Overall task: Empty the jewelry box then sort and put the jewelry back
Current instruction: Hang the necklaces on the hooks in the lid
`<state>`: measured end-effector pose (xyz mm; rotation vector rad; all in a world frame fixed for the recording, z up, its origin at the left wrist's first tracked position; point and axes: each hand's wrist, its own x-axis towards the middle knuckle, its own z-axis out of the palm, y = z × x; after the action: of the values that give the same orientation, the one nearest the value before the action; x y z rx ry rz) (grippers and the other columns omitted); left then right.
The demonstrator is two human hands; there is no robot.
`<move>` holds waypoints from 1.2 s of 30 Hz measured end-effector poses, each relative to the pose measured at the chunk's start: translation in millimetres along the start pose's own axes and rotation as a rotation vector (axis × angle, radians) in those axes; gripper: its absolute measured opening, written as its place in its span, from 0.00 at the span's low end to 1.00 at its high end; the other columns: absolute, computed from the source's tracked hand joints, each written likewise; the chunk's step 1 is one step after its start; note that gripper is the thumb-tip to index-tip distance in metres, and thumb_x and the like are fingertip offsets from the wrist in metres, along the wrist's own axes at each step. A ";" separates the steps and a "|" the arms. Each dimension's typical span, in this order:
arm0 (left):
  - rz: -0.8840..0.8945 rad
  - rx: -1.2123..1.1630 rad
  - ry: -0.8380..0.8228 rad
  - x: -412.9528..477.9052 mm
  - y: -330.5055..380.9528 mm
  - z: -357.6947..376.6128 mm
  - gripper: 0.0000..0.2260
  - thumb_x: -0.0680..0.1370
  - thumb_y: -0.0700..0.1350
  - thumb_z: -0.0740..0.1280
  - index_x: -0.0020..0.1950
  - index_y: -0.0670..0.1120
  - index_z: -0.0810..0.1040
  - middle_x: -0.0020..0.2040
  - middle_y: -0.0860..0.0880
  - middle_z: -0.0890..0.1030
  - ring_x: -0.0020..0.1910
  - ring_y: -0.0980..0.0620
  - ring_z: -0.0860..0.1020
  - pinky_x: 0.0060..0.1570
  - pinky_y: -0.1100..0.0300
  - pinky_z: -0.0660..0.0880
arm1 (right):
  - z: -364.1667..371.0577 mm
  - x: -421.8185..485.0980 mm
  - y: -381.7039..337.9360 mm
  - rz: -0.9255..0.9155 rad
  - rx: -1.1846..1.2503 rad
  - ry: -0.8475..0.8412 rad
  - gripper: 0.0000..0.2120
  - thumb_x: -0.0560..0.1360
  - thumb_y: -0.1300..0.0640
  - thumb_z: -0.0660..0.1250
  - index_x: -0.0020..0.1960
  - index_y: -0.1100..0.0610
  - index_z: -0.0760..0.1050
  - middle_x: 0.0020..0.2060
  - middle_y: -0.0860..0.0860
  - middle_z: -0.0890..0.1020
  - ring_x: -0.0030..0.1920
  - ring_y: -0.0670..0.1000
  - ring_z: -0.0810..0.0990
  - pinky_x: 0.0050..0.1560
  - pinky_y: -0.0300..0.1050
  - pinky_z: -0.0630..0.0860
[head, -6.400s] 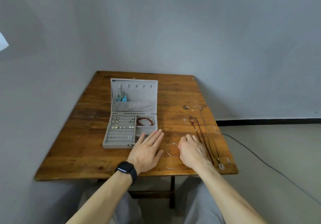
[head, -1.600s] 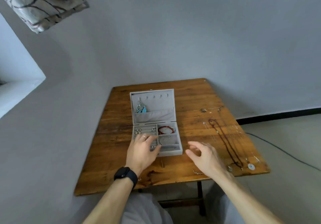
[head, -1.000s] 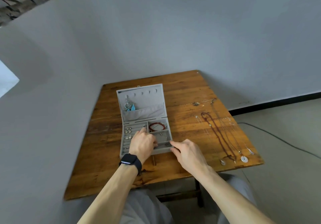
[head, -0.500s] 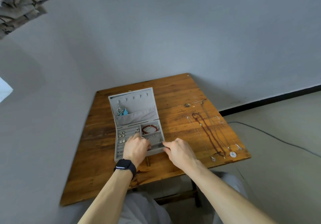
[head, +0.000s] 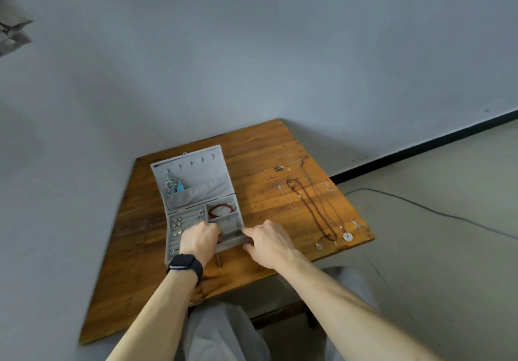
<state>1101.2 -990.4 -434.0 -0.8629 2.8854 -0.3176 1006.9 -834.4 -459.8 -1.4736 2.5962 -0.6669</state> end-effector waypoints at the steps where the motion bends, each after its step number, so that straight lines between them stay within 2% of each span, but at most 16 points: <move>1: 0.007 0.031 -0.012 1.2 -0.7 -3.9 0.11 0.82 0.45 0.63 0.59 0.54 0.82 0.51 0.49 0.83 0.50 0.48 0.82 0.47 0.54 0.80 | -2.6 -5.0 5.7 -0.009 0.004 0.013 0.22 0.81 0.47 0.64 0.73 0.51 0.72 0.63 0.52 0.81 0.63 0.55 0.77 0.62 0.53 0.76; 3: 0.025 0.073 -0.016 4.2 -0.1 -10.7 0.12 0.81 0.44 0.64 0.60 0.54 0.82 0.54 0.50 0.82 0.54 0.48 0.81 0.49 0.53 0.79 | -6.9 -20.9 22.1 0.015 0.055 0.078 0.22 0.81 0.46 0.64 0.73 0.51 0.72 0.65 0.49 0.80 0.65 0.53 0.75 0.64 0.52 0.75; 5: 0.051 0.052 0.026 6.7 6.6 -17.9 0.13 0.81 0.46 0.64 0.63 0.55 0.80 0.58 0.50 0.81 0.60 0.48 0.78 0.54 0.52 0.77 | -11.6 -42.3 43.0 0.080 0.106 0.178 0.20 0.80 0.47 0.65 0.71 0.51 0.74 0.62 0.49 0.81 0.63 0.53 0.76 0.64 0.51 0.75; 8: 0.116 -0.070 0.091 9.7 33.6 -29.0 0.15 0.81 0.50 0.63 0.68 0.56 0.77 0.64 0.51 0.79 0.66 0.48 0.74 0.60 0.51 0.75 | -12.5 -75.1 78.7 0.213 0.121 0.368 0.14 0.77 0.50 0.69 0.61 0.52 0.80 0.49 0.48 0.83 0.52 0.51 0.79 0.54 0.48 0.77; 11: 0.241 -0.214 0.085 10.5 74.6 -33.5 0.16 0.80 0.51 0.62 0.69 0.56 0.76 0.66 0.51 0.78 0.64 0.49 0.75 0.55 0.53 0.78 | -9.7 -97.3 103.0 0.338 0.118 0.443 0.11 0.73 0.53 0.74 0.55 0.53 0.81 0.43 0.47 0.81 0.47 0.51 0.78 0.45 0.40 0.73; 14: 0.345 -0.335 0.040 13.3 116.1 -32.7 0.17 0.80 0.52 0.63 0.70 0.58 0.74 0.69 0.51 0.75 0.66 0.49 0.73 0.55 0.52 0.78 | -3.9 -106.7 114.3 0.379 0.102 0.454 0.10 0.72 0.51 0.76 0.51 0.54 0.82 0.41 0.48 0.80 0.47 0.53 0.79 0.42 0.39 0.71; 18: 0.441 -0.378 0.027 19.9 150.4 -31.2 0.16 0.81 0.53 0.63 0.69 0.59 0.75 0.70 0.53 0.75 0.67 0.50 0.73 0.57 0.53 0.77 | 0.2 -110.0 116.1 0.438 0.121 0.382 0.14 0.76 0.44 0.71 0.55 0.51 0.83 0.48 0.50 0.81 0.54 0.54 0.80 0.44 0.43 0.76; 22: 0.530 -0.341 0.038 21.3 162.2 -28.9 0.14 0.82 0.54 0.63 0.67 0.58 0.79 0.67 0.56 0.77 0.65 0.52 0.73 0.59 0.55 0.72 | 0.4 -106.5 110.8 0.462 0.057 0.362 0.15 0.75 0.40 0.69 0.55 0.47 0.84 0.49 0.47 0.81 0.49 0.51 0.79 0.39 0.41 0.72; 27: 0.585 -0.346 0.014 23.9 164.0 -15.7 0.13 0.83 0.51 0.63 0.66 0.57 0.80 0.66 0.58 0.78 0.64 0.53 0.73 0.58 0.58 0.72 | 5.8 -101.0 105.0 0.458 0.014 0.389 0.08 0.73 0.46 0.73 0.49 0.48 0.85 0.43 0.47 0.81 0.42 0.50 0.78 0.31 0.43 0.73; 30: 0.593 -0.357 0.034 24.3 164.0 -14.0 0.13 0.83 0.51 0.63 0.65 0.57 0.81 0.66 0.58 0.78 0.63 0.52 0.73 0.58 0.57 0.72 | 4.2 -97.5 102.7 0.486 0.073 0.395 0.06 0.74 0.47 0.73 0.48 0.48 0.83 0.43 0.46 0.80 0.44 0.51 0.78 0.32 0.45 0.75; 34: 0.629 -0.363 0.037 23.3 162.1 -13.4 0.12 0.83 0.52 0.62 0.63 0.58 0.81 0.65 0.56 0.79 0.61 0.51 0.74 0.59 0.53 0.72 | -4.4 -92.6 103.3 0.476 0.107 0.336 0.05 0.76 0.48 0.70 0.48 0.48 0.80 0.43 0.46 0.78 0.48 0.50 0.77 0.37 0.42 0.70; 36: 0.647 -0.385 0.034 22.8 159.7 -13.3 0.11 0.83 0.52 0.62 0.61 0.58 0.82 0.64 0.56 0.78 0.61 0.51 0.73 0.59 0.52 0.72 | -8.9 -91.6 105.4 0.469 0.136 0.331 0.04 0.76 0.49 0.70 0.47 0.48 0.78 0.43 0.46 0.78 0.48 0.51 0.76 0.36 0.44 0.71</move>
<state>995.5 -870.4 -459.2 0.0836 3.0933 0.2939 969.1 -708.5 -507.8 -0.7181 2.9036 -1.0614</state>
